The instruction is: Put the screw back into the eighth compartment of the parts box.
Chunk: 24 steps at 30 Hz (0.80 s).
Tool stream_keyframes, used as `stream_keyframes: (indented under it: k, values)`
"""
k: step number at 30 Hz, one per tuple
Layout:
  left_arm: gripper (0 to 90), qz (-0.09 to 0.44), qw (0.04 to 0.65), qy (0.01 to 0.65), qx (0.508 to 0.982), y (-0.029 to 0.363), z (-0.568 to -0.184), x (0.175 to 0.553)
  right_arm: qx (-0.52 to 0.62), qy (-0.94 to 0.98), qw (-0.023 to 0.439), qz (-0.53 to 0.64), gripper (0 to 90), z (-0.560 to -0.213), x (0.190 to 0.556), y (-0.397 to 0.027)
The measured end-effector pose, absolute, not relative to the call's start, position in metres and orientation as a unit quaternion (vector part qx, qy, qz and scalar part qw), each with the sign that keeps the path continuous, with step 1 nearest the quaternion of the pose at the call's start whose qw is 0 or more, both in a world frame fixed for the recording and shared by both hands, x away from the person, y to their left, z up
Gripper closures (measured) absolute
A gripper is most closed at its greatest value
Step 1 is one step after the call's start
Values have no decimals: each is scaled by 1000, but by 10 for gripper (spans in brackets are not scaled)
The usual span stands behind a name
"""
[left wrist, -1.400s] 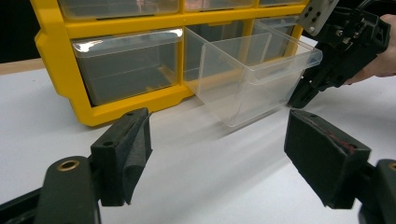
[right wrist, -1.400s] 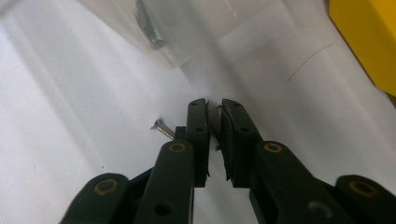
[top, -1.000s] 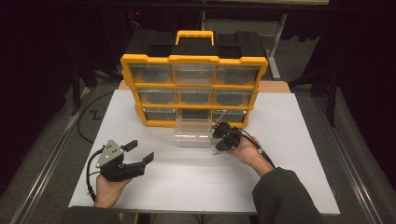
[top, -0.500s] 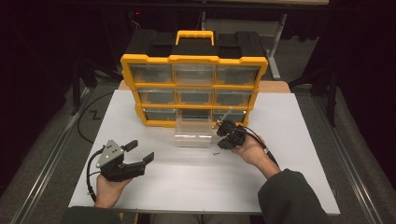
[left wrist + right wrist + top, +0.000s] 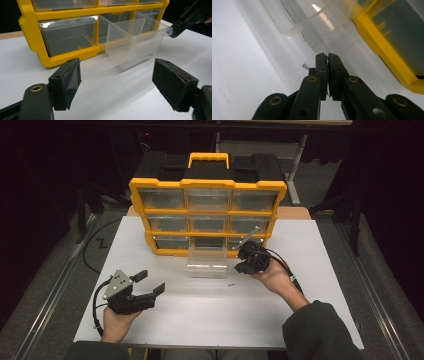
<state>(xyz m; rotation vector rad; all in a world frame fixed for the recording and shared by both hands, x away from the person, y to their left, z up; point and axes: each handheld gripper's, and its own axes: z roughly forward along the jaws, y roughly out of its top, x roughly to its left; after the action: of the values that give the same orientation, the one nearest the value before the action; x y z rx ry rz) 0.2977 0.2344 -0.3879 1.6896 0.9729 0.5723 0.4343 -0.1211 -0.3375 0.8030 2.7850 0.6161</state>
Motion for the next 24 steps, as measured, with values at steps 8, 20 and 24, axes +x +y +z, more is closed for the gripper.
stream_keyframes:
  k: [8,20,24]
  values:
    - [233,239,527,407,706,234,-388,298,266,934,94,220,894,-321,433,-118]
    - [233,239,527,407,707,235,-388,298,257,933,103,231,894,-306,434,-105]
    - [233,238,527,407,707,235,-388,298,257,933,101,233,894,-304,436,-100]
